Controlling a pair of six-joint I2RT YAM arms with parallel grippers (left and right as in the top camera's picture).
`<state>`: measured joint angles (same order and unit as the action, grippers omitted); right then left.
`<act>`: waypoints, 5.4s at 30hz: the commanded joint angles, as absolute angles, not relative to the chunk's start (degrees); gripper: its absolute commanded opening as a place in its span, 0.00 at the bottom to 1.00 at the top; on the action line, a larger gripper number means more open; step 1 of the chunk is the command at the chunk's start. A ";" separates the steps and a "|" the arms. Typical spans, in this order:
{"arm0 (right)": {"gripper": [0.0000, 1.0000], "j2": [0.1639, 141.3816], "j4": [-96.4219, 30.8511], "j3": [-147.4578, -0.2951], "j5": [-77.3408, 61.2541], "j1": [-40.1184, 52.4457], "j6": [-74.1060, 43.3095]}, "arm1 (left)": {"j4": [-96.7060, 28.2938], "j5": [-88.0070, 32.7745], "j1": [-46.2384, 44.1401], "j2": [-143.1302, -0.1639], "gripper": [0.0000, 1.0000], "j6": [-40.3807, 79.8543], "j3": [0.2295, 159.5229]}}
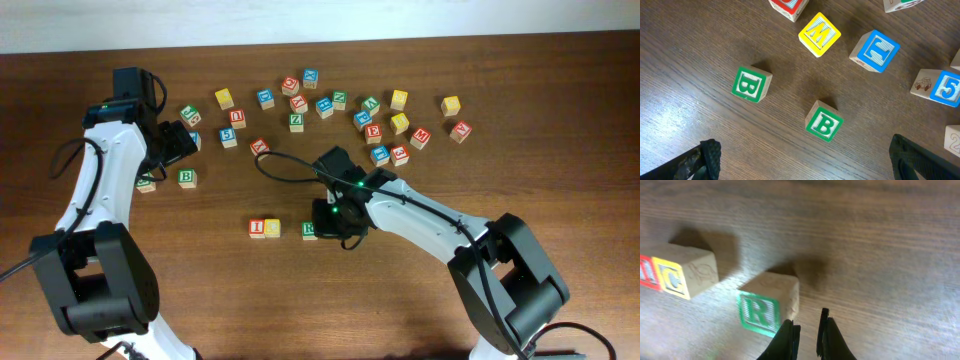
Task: Spell out ICRA
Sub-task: 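Push the green R block leftward toward the C block with right gripper, then nudge the R block flush against the C block with right fingers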
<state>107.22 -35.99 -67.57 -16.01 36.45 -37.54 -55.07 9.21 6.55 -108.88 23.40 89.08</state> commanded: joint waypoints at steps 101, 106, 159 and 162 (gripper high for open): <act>0.04 109.78 -30.59 -67.29 -19.00 42.74 -39.51 | -55.13 9.02 6.66 -109.01 0.99 23.27 88.75; 0.04 109.78 -30.70 -67.29 -19.70 42.74 -39.51 | -55.13 9.04 6.66 -109.01 0.99 23.27 88.75; 0.04 109.78 -26.09 -67.29 -11.35 46.13 -39.55 | -55.13 9.02 6.66 -109.01 0.99 23.27 88.75; 0.04 109.78 -26.79 -67.29 -11.38 46.13 -39.53 | -55.13 9.04 6.66 -109.01 0.99 23.27 88.75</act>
